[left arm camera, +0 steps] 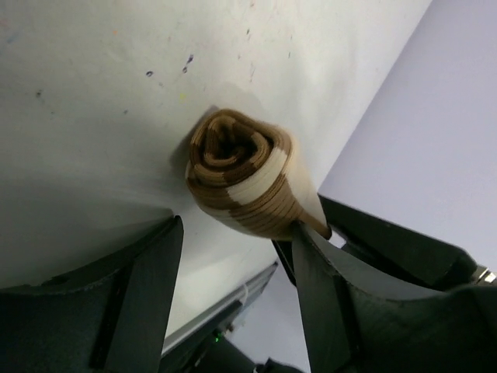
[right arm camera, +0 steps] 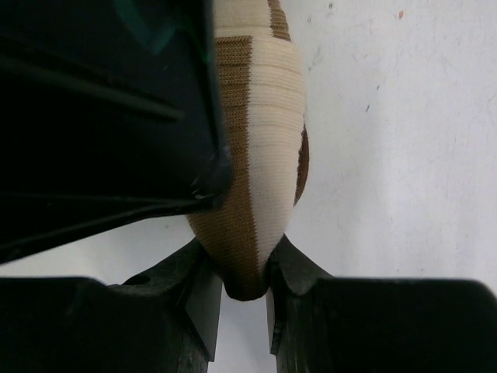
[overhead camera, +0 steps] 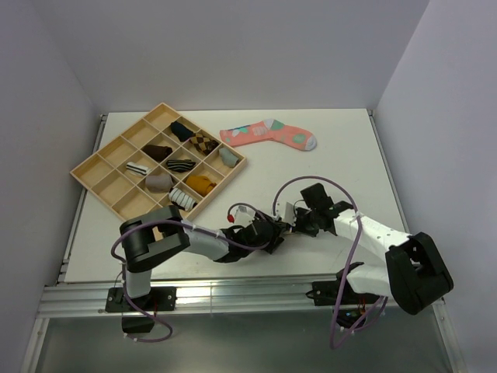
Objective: Roll the socks
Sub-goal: Roll the sock at the center of the board.
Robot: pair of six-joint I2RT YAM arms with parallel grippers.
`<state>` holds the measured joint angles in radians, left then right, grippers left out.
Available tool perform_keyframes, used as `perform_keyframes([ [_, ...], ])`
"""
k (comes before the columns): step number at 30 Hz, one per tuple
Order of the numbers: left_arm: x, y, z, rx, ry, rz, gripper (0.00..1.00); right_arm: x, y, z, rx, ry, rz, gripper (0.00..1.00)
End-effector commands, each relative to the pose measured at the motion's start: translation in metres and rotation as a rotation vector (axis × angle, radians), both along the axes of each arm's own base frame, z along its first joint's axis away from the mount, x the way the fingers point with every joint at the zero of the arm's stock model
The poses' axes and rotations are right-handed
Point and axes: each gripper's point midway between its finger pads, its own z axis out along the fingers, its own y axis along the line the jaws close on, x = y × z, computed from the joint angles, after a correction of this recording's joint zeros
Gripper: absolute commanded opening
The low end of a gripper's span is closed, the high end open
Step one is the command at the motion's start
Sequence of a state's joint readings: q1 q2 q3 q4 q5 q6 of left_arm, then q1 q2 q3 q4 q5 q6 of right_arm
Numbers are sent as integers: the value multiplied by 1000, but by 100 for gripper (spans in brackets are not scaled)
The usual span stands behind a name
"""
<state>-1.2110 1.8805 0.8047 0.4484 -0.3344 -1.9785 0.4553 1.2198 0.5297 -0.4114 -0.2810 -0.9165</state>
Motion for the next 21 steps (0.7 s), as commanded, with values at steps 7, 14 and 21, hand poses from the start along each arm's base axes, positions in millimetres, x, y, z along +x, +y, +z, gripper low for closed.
perform_keyframes([
  [7, 5, 16, -14, 63, 132, 295, 64, -17, -3, -1, -8, 64, 24, 0],
  [14, 0, 1, -30, 20, 185, 299, 64, -18, 4, 0, 18, 88, 35, 0],
  [21, -1, -11, -47, -10, 208, 288, 62, -20, 6, -1, 18, 118, 42, 0],
])
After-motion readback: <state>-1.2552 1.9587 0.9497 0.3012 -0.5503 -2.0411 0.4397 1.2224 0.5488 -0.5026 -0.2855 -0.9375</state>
